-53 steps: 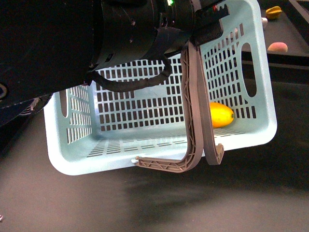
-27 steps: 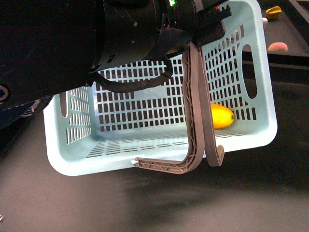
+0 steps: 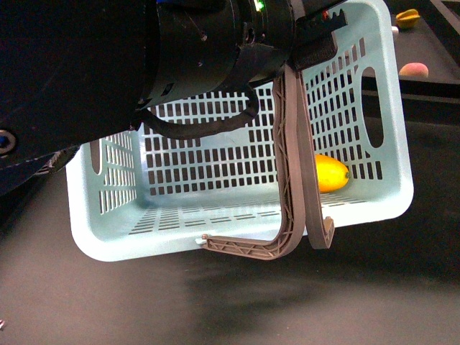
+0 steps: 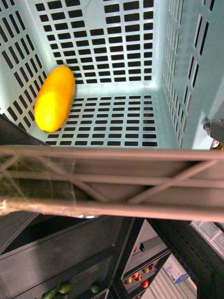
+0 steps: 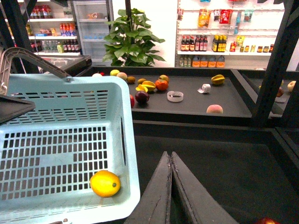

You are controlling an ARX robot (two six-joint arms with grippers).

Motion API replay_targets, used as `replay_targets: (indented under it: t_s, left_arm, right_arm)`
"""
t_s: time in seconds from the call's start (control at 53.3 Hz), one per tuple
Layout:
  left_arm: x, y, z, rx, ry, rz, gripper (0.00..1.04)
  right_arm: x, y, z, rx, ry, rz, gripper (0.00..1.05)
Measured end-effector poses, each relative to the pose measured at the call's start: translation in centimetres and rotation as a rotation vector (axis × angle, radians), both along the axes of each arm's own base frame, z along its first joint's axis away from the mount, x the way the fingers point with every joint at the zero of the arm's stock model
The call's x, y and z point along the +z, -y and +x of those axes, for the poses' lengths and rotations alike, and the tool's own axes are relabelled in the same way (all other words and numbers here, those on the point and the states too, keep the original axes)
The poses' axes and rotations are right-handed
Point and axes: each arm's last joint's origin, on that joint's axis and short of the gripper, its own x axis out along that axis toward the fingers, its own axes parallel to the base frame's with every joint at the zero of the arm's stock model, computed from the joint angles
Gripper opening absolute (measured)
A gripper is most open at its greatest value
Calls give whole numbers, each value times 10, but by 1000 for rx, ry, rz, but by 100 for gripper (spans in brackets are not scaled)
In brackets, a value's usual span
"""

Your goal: Pick mango with right arm and hold basket with left

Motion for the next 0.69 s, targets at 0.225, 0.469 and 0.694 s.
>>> replay_targets:
  t_s: [0.225,0.469,0.694]
  left_arm:
    - [0,0,0,0,0,1,6]
    - [0,0,0,1,0,-1,6]
    - [0,0,0,1,0,0,6]
  right_arm:
    - [0,0,0,0,0,0,2]
    - [0,0,0,0,0,-2,6]
    - [0,0,0,0,0,-2,40]
